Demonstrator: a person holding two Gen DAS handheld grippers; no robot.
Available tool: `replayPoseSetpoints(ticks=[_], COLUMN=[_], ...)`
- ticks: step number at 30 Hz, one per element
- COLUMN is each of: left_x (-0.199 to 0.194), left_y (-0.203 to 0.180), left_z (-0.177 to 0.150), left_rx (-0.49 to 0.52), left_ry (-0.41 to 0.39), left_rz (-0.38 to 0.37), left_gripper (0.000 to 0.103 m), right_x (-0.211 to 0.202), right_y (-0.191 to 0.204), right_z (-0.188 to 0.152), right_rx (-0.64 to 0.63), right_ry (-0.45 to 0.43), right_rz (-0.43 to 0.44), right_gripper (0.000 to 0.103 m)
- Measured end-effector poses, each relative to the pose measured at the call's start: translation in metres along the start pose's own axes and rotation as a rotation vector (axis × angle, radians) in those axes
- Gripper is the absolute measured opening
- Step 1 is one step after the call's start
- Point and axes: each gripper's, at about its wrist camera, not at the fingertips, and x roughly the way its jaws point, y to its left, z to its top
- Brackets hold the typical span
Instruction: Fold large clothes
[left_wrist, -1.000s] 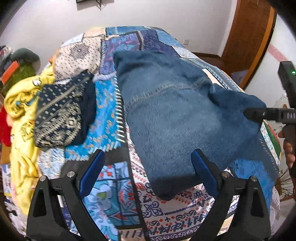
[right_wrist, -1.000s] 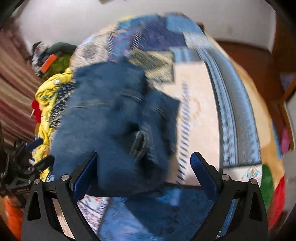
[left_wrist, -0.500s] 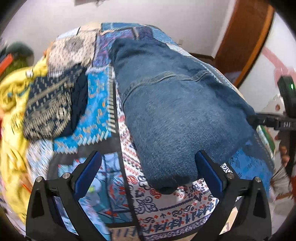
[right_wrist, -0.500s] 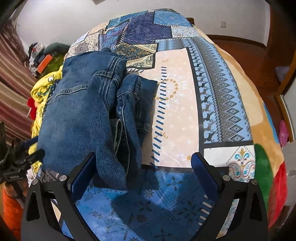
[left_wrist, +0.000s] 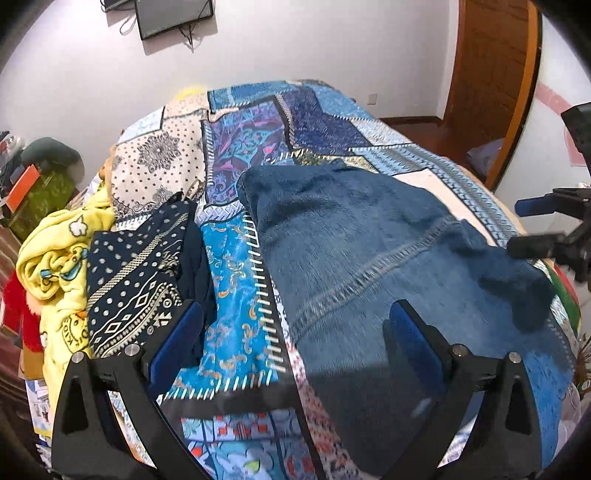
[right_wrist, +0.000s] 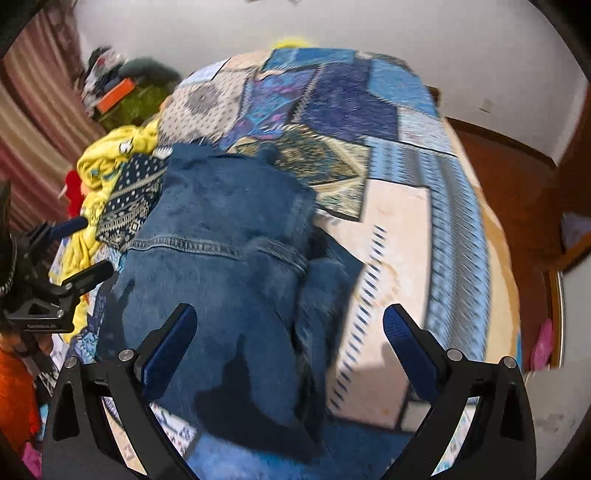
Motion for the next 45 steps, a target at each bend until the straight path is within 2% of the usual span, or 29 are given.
replayPoseSetpoints(ticks=[4,8,12,15,16,19,22,24,27,30,33,35,41,45], left_x=[0.028,0.039,0.037,0.028,0.022,0.011,0.006,0.007,0.016,0.028,0.036,0.044,0.069,0.086], left_y=[0.003,0.008,0.012,0.017,0.020,0.026,0.031,0.031,0.032,0.029,0.029,0.031,0.033,0.027], left_z=[0.000,-0.004,-0.002,0.000,-0.001,-0.006,-0.014,-0.022,-0.035,-0.047,-0.052,-0.052,-0.043,-0.036], left_rx=[-0.024,-0.054,-0.058,-0.072,-0.088,-0.125,-0.180,-0.220,-0.284,-0.329,-0.372,-0.400,-0.450,-0.449], left_ry=[0.051,0.060,0.049,0.029,0.020,0.017,0.065,0.091,0.144,0.194,0.206,0.221,0.257,0.289], left_rz=[0.009,-0.007,0.014,0.035,0.021,-0.030,-0.150,-0.221,-0.289,-0.350,-0.414,-0.447,-0.493,-0.539], left_gripper=[0.102,0.102,0.102,0.102,0.102,0.102,0.102,0.102,0.102,0.102,0.102,0.102,0.102,0.102], right_x=[0.040,0.059,0.050,0.029,0.021,0.001,-0.017,-0.017,-0.001,0.023,0.052,0.067,0.100,0.108], right_y=[0.000,-0.022,-0.049,-0.063,-0.067,-0.077,-0.072,-0.063,-0.051,-0.046,-0.049,-0.054,-0.066,-0.062], right_z=[0.009,0.006,-0.001,0.001,0.001,0.001,-0.003,-0.007,-0.016,-0.029,-0.038,-0.038,-0.023,-0.014], right_rx=[-0.009,0.032,0.098,0.120,0.136,0.192,0.203,0.200,0.194,0.202,0.230,0.248,0.305,0.294], right_ry=[0.086,0.127,0.107,0.052,0.031,0.000,-0.038,-0.033,0.010,0.077,0.158,0.202,0.261,0.246], right_rz=[-0.004,-0.040,0.008,-0.062,-0.068,0.020,0.108,0.181,0.260,0.278,0.280,0.333,0.407,0.434], right_gripper=[0.100,0.098,0.099,0.099,0.099,0.100,0.100,0.100,0.100,0.100,0.100,0.100,0.103,0.103])
